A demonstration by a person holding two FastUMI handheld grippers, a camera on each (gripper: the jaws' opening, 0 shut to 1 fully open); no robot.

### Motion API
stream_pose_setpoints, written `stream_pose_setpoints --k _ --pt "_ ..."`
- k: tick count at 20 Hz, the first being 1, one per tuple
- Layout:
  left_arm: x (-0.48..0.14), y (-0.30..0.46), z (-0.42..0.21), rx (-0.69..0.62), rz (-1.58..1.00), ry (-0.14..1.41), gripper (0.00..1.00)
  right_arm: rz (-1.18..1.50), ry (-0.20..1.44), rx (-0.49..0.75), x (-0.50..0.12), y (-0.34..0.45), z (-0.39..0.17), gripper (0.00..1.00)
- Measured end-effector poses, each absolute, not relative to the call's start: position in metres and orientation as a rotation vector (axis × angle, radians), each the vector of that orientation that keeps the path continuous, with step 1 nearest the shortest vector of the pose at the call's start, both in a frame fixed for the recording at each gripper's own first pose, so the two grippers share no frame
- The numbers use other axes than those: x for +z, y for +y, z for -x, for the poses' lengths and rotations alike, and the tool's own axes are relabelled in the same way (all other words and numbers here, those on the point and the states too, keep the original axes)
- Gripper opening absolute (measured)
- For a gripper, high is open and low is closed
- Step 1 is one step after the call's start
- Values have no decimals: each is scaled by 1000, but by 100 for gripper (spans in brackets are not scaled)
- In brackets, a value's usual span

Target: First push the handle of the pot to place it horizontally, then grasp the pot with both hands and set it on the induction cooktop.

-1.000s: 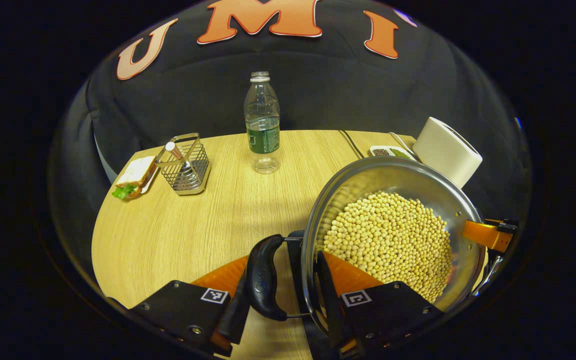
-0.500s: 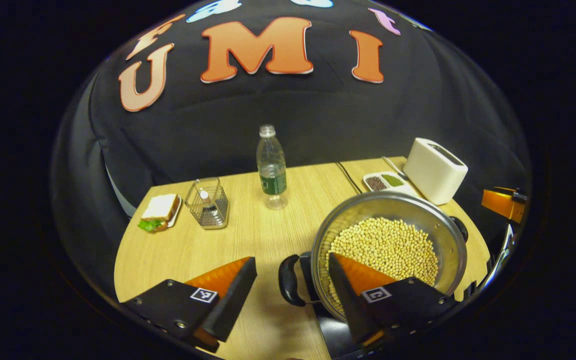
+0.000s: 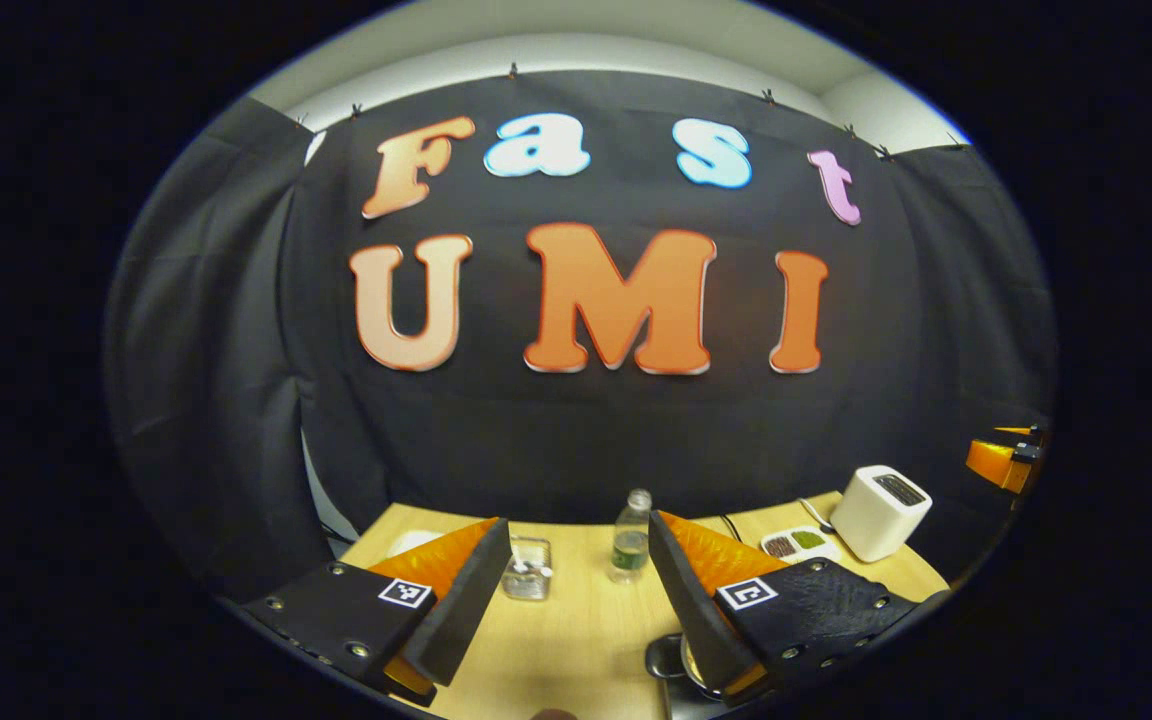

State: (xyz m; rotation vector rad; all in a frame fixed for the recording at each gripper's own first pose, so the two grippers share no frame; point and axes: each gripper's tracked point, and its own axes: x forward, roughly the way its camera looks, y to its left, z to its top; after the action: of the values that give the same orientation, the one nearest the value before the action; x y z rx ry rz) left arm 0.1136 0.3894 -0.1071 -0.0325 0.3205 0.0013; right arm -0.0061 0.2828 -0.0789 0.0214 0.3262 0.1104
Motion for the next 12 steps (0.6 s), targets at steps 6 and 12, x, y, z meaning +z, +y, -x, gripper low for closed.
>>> stream_pose_setpoints --k 6,12 --pt "10 451 -118 99 28 85 87 -25 134 163 16 306 -4 97" --pt "109 475 -105 117 34 -145 87 -40 49 185 69 321 -5 97"
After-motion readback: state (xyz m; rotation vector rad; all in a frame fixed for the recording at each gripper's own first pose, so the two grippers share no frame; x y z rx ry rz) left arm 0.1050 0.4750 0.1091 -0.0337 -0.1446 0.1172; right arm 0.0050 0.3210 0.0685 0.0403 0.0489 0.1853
